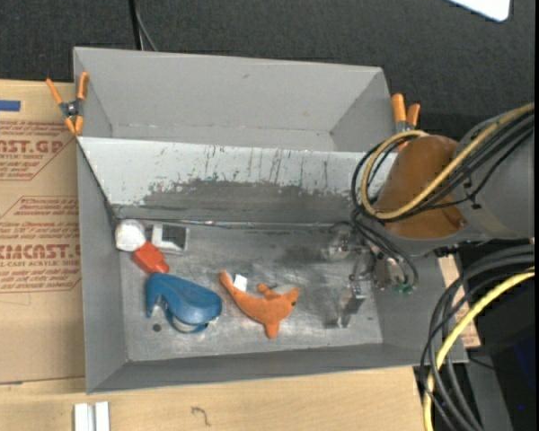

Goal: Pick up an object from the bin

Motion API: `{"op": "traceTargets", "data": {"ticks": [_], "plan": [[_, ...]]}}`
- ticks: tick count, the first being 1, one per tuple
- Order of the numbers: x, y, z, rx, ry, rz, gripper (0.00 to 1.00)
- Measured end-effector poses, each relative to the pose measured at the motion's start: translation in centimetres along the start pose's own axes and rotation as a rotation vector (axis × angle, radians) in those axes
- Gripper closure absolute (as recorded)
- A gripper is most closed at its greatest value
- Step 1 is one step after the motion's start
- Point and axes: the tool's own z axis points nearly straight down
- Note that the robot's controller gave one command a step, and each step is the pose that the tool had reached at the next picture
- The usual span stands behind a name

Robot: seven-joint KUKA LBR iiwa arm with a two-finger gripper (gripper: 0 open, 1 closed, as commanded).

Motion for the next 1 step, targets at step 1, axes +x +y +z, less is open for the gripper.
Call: {"op": "traceTargets", "data": {"ticks": [1], "plan": [[1.43, 2.22, 0.03, 0.002, 0.001, -0.038, 0.00]]}}
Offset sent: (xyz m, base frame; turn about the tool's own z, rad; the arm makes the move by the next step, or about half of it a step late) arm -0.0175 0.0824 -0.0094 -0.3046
